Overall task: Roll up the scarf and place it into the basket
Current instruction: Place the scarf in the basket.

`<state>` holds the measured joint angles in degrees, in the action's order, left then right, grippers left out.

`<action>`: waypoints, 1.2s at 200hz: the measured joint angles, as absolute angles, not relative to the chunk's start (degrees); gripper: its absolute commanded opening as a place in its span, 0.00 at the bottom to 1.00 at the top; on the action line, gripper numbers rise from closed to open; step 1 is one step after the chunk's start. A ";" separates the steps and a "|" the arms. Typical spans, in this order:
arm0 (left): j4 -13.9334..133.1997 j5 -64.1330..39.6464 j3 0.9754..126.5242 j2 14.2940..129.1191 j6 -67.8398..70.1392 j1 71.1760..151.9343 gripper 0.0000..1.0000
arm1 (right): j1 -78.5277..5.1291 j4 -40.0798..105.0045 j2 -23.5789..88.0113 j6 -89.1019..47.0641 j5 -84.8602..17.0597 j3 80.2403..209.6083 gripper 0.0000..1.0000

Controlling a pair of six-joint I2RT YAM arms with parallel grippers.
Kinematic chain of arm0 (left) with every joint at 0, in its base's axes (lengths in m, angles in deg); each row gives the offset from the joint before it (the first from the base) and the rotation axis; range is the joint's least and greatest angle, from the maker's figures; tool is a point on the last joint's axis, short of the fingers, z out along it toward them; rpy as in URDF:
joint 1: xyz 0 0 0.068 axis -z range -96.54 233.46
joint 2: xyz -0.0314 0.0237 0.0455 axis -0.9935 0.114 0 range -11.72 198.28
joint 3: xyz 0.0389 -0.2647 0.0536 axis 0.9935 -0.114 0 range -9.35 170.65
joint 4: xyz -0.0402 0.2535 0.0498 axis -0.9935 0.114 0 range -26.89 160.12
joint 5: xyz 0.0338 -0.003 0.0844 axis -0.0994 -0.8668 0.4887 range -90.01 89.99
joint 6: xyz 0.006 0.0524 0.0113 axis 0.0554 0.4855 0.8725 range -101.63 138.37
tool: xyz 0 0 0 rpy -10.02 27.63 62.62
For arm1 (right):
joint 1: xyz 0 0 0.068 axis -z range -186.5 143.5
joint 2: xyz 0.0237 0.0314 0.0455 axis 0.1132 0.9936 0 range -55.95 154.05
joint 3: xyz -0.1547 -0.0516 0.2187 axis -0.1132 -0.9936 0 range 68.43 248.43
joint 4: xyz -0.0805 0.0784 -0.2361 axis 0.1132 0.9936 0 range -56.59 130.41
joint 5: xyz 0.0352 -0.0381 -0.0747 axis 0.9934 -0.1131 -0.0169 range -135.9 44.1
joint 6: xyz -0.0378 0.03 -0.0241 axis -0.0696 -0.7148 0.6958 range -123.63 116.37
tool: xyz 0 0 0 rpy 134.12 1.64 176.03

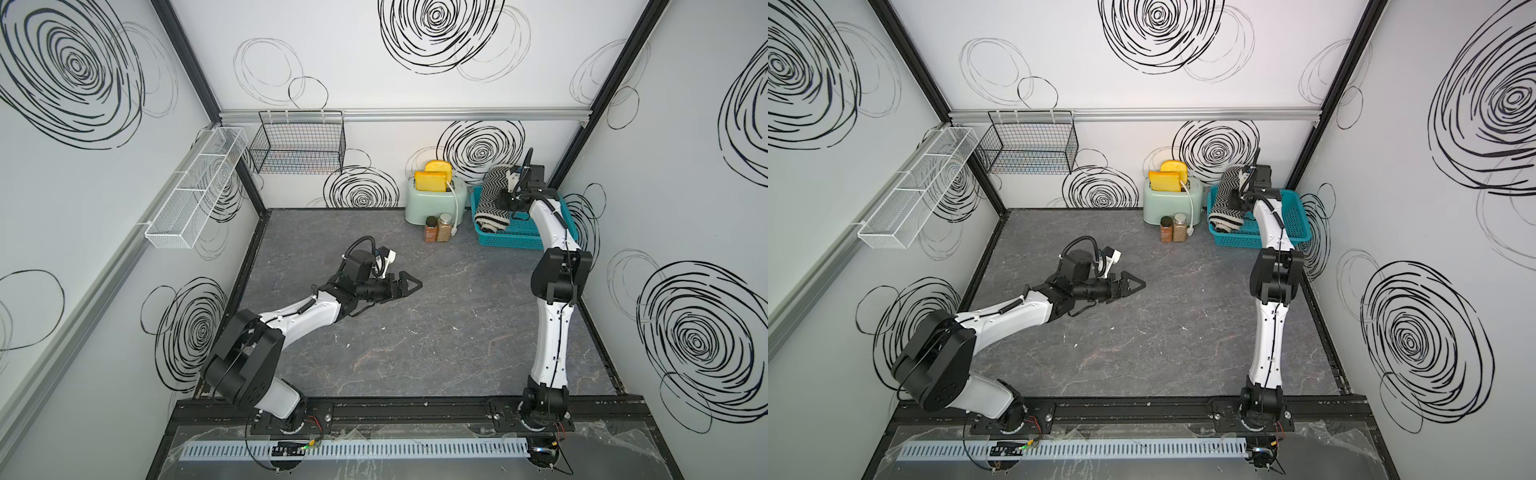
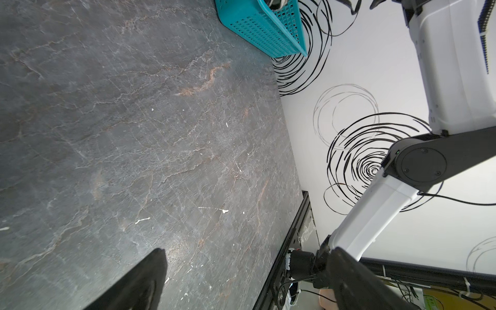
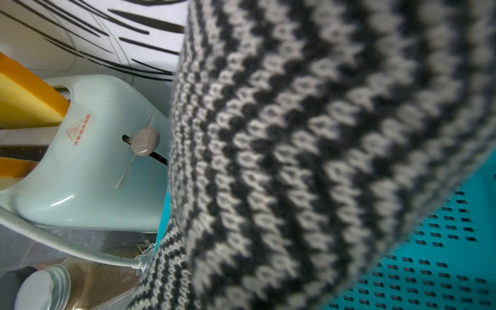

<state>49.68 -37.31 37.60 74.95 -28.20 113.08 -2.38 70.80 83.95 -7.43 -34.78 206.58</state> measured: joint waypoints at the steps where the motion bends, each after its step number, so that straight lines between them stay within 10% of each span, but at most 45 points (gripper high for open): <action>1: 49.64 -37.33 37.56 74.95 -28.20 113.04 0.98 | -2.49 70.91 83.95 -7.30 -35.03 206.58 0.00; 240: 41.73 -38.10 31.88 76.13 -31.32 111.92 0.98 | -8.17 75.48 87.86 0.42 -48.88 204.59 0.00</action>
<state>41.73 -38.10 31.88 76.13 -31.32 111.92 -8.17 75.48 87.86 0.42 -48.88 204.59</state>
